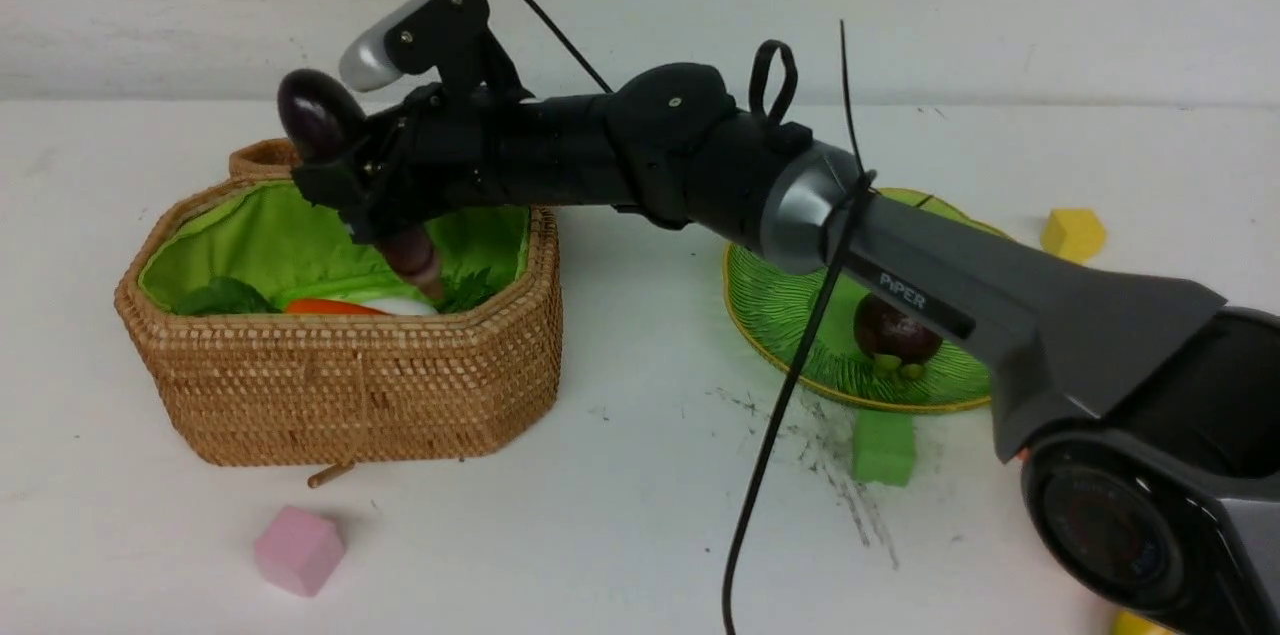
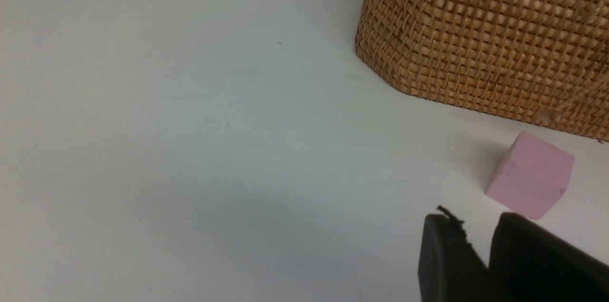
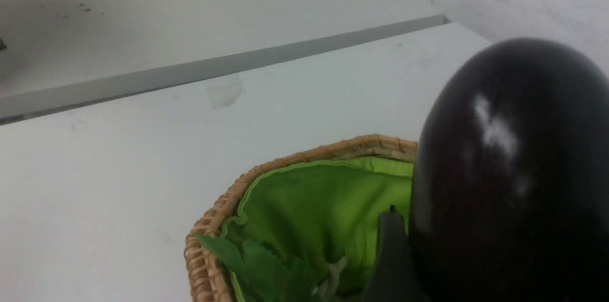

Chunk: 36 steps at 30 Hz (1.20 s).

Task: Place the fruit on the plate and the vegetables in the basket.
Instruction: Grab an eggplant with your right arm and place it in the basket on the left, then use the right arm to grab a mango and put it into the right plate

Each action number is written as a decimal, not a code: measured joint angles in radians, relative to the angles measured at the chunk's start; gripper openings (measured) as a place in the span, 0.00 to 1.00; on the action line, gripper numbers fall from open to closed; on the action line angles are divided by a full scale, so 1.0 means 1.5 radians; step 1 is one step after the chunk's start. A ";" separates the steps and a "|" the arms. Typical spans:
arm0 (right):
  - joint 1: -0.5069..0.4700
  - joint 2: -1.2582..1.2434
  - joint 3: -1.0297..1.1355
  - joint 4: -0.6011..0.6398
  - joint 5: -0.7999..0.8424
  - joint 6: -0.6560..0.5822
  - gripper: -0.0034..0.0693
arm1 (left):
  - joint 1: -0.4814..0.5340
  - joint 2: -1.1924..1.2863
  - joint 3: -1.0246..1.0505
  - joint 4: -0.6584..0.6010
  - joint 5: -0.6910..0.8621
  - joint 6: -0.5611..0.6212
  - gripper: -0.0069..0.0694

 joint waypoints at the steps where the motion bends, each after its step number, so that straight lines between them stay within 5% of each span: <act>1: 0.000 -0.001 0.000 -0.012 0.007 0.007 0.80 | 0.000 0.000 0.000 0.000 0.000 0.000 0.28; 5: 0.000 -0.008 0.000 -0.064 0.041 0.024 0.97 | 0.000 0.000 0.000 0.000 0.000 0.000 0.28; 10: 0.000 -0.046 0.000 -0.158 0.078 0.114 0.97 | 0.000 0.000 0.000 0.000 0.000 0.000 0.29; 18: -0.026 -0.215 -0.001 -0.542 0.296 0.456 0.92 | 0.000 0.000 0.000 0.000 0.000 0.000 0.30; 20: -0.038 -0.238 -0.001 -0.584 0.336 0.509 0.91 | 0.000 0.000 0.000 0.000 0.000 0.000 0.30; 23: -0.102 -0.341 0.048 -0.657 0.404 0.654 0.84 | 0.000 0.000 0.000 0.000 0.000 0.000 0.31; 29: -0.220 -0.513 0.253 -0.688 0.349 0.767 0.74 | 0.000 0.000 0.000 0.000 -0.001 0.000 0.31; 36: -0.434 -0.626 0.496 -0.702 0.391 0.875 0.69 | 0.000 0.000 0.000 0.000 -0.001 0.000 0.31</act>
